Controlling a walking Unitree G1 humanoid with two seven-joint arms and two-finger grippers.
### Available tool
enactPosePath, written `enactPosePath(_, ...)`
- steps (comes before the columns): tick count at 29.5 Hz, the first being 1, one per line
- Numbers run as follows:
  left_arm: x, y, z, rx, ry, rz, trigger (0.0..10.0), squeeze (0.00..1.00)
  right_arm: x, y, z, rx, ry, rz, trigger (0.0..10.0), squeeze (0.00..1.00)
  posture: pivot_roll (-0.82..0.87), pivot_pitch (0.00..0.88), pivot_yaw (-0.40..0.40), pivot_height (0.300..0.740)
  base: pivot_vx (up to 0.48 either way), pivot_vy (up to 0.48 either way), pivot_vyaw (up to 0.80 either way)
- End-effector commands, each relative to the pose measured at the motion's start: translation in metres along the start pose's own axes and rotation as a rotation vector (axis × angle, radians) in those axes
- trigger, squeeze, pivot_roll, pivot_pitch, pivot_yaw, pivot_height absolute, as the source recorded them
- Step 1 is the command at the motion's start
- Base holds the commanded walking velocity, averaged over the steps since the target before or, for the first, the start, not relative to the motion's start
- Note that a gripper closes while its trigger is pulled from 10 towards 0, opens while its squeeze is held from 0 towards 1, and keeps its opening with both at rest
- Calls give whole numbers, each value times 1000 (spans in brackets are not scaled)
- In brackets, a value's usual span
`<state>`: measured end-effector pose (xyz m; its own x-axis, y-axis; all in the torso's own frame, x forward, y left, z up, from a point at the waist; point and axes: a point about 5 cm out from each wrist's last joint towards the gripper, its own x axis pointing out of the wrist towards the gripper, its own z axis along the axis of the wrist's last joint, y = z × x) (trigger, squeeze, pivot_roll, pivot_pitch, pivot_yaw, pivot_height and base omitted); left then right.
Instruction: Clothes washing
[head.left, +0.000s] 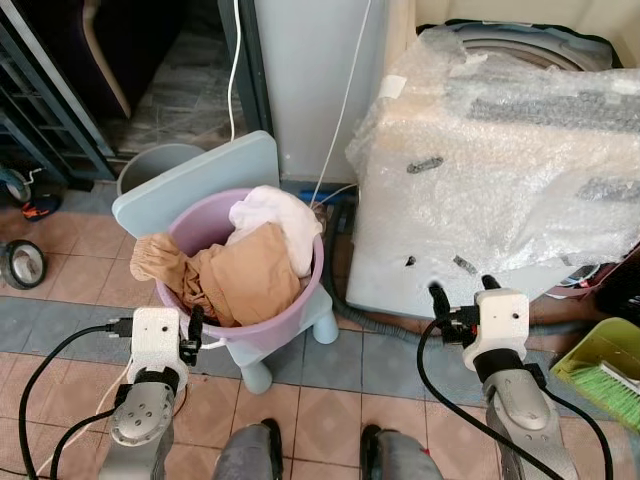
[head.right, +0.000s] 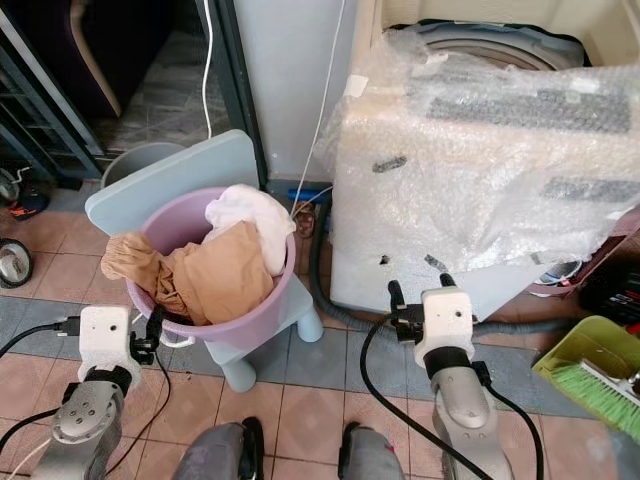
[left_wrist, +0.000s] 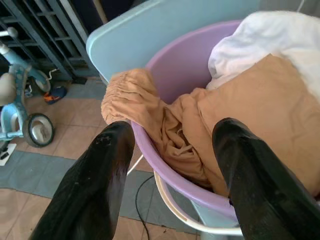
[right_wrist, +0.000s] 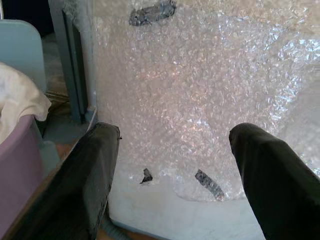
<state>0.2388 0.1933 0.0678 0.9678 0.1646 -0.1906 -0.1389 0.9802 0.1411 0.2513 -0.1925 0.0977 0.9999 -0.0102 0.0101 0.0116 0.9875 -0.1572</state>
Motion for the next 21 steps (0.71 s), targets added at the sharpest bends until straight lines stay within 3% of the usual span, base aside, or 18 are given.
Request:
enactPosePath(1,5,-8,-2,-1,-6,10,10000,0,1,2,-12,32,27,-12,10000,0,80,108,54,740,0,0,0)
enactPosePath(2,12,-15,-3,-17,-19,5,10000,0,8,9,-21,9,51,17,10000,0,97,104,39,740,0,0,0)
enactPosePath(6,19,-18,-3,-38,14,31,10000,0,18,12,-25,43,98,-2,10000,0,86,64,26,740,0,0,0)
enactPosePath(7,20,-25,6,-20,-32,-20,10000,0,22,18,-17,39,74,33,10000,0,52,7,-3,740,0,0,0)
enactPosePath(10,26,-37,20,-14,-109,-72,10000,0,32,32,1,23,18,88,10000,0,25,10,19,740,0,0,0)
enactPosePath(13,30,-41,32,-10,-146,-81,10000,0,39,34,7,27,-3,87,10000,0,9,26,27,740,0,0,0)
enactPosePath(15,25,-48,36,1,-178,-121,10000,0,37,31,10,21,-20,83,10000,0,-2,65,28,740,0,0,0)
enactPosePath(17,14,-53,16,15,-146,-143,10000,0,26,19,-8,28,37,42,10000,0,-15,61,17,740,0,0,0)
enactPosePath(20,17,-54,12,16,-126,-151,10000,0,28,14,-7,29,40,35,10000,0,10,0,-7,740,0,0,0)
enactPosePath(21,24,-55,20,25,-152,-161,10000,0,34,12,0,36,20,38,10000,0,43,0,-1,740,0,0,0)
